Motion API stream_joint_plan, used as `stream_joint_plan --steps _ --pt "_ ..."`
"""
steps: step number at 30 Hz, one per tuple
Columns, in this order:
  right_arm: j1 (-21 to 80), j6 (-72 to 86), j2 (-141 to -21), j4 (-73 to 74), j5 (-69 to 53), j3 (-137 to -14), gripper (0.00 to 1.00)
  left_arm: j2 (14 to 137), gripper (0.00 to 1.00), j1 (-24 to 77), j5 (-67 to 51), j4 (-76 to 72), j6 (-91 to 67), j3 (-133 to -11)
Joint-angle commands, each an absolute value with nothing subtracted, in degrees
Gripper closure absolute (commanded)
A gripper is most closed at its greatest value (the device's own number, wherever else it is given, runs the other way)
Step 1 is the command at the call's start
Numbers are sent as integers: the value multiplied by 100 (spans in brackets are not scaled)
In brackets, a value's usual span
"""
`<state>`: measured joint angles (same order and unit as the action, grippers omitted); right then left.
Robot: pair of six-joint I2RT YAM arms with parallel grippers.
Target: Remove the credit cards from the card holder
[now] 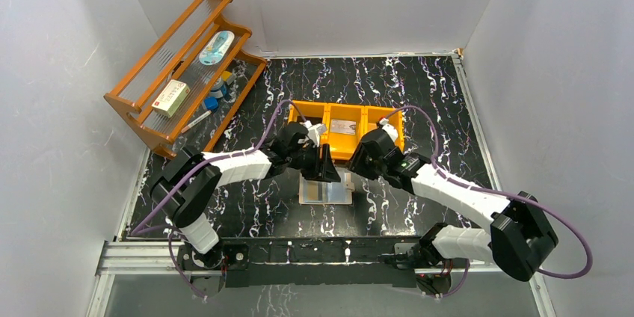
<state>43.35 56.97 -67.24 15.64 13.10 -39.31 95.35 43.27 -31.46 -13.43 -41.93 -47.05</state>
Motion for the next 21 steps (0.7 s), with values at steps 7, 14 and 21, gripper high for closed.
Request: stream_joint_plan --steps 7,14,21 --pt "4319 5434 -7201 1705 558 -4289 55 9044 57 4350 -2519 -782 -3986 -4630" --pt "4318 5138 -6974 1131 -280 -4027 52 9218 57 4348 -2729 -1033 -4132 -4526" --pt "4318 5234 -7228 2329 674 -4345 47 9310 58 4346 -2747 -968 -4116 -4532"
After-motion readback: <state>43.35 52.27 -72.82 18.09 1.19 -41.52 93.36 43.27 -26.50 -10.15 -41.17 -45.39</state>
